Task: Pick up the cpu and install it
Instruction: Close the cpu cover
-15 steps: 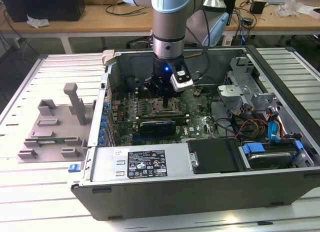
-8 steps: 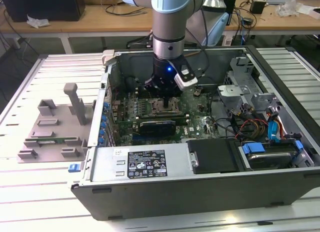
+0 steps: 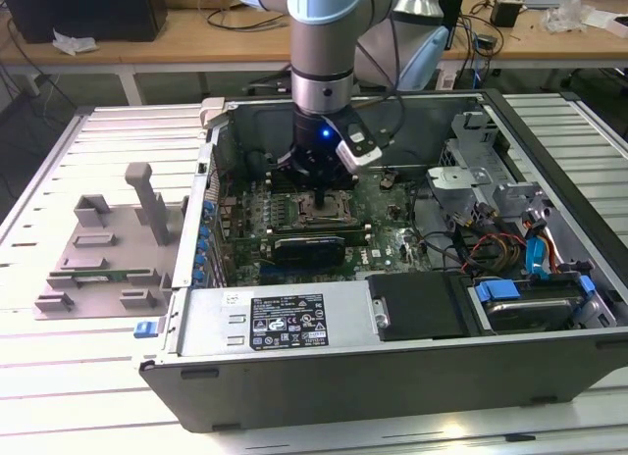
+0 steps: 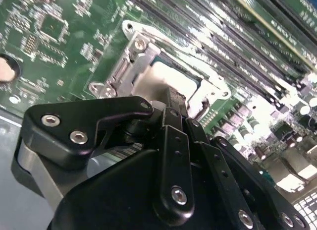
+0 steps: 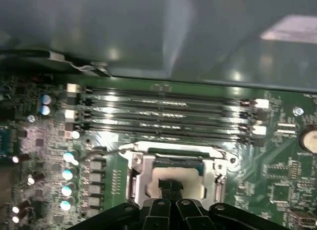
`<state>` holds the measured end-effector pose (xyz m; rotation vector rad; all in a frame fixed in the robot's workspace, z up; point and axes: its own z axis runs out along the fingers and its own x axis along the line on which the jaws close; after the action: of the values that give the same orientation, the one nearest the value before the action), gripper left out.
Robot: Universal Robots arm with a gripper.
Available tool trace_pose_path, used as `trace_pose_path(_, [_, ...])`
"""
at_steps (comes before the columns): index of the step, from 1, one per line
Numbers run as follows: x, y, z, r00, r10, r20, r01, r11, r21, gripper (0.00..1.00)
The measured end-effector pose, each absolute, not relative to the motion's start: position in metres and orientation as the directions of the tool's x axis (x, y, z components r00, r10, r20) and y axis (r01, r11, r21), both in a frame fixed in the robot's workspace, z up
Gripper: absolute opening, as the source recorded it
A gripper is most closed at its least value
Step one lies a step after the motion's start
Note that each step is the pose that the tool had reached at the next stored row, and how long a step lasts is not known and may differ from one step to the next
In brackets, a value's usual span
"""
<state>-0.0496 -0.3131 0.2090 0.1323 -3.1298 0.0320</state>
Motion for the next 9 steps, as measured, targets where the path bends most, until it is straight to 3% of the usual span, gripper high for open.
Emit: trace_pose_path(9, [-0.069, -0.313, 0.207, -0.996, -0.090, 0.010, -0.090, 0.996, -0.020, 0.11])
